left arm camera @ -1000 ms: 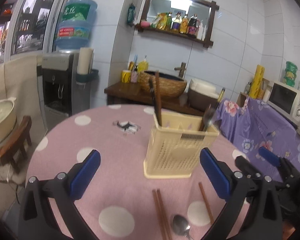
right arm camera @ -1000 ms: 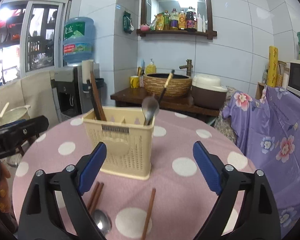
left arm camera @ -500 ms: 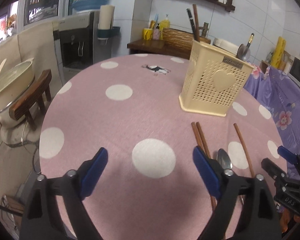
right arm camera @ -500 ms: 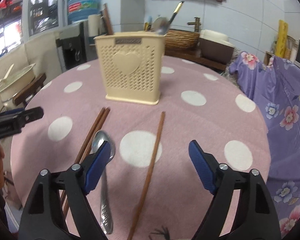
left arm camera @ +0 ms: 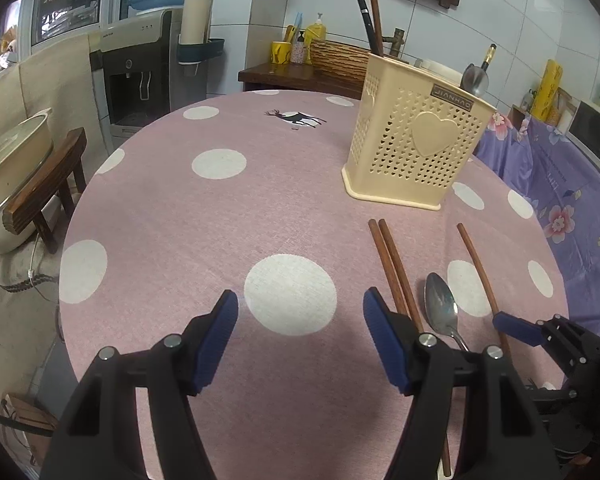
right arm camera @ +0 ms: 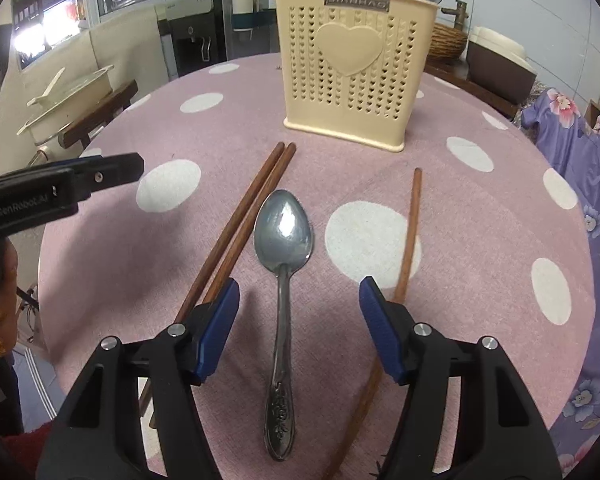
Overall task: Organize utensils
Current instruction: 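Withdraw both tools toward the steel spoon and brown chopsticks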
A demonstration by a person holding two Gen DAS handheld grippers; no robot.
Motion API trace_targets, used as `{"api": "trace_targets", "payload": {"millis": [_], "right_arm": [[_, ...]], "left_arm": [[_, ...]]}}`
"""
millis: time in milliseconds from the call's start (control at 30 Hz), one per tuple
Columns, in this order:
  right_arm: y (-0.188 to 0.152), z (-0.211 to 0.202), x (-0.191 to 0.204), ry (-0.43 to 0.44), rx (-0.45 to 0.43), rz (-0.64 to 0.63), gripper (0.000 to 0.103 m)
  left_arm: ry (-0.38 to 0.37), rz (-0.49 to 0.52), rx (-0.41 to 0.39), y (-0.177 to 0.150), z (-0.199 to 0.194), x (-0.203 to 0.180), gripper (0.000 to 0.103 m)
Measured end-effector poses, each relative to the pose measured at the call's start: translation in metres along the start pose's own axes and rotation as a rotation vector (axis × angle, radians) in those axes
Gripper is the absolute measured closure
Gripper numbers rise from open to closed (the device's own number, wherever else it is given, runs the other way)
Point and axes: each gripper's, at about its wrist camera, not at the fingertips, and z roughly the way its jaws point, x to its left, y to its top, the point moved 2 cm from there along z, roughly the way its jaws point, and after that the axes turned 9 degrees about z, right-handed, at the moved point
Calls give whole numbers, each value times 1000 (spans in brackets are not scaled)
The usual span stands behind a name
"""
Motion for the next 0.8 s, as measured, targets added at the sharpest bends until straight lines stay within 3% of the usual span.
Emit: {"api": "trace_targets", "payload": {"millis": [167, 600, 733, 800], "right_arm": [[4, 14, 8, -2, 33, -33, 46], [30, 38, 9, 1, 37, -8, 48], [30, 37, 6, -3, 24, 1, 64], [31, 36, 3, 1, 24, 13, 65]], "left_arm": [[6, -19, -4, 1, -1, 6, 38], [3, -37, 2, 1, 2, 12, 38], [-13, -26, 26, 0, 8, 7, 38], [-18, -16, 29, 0, 9, 3, 38]]}}
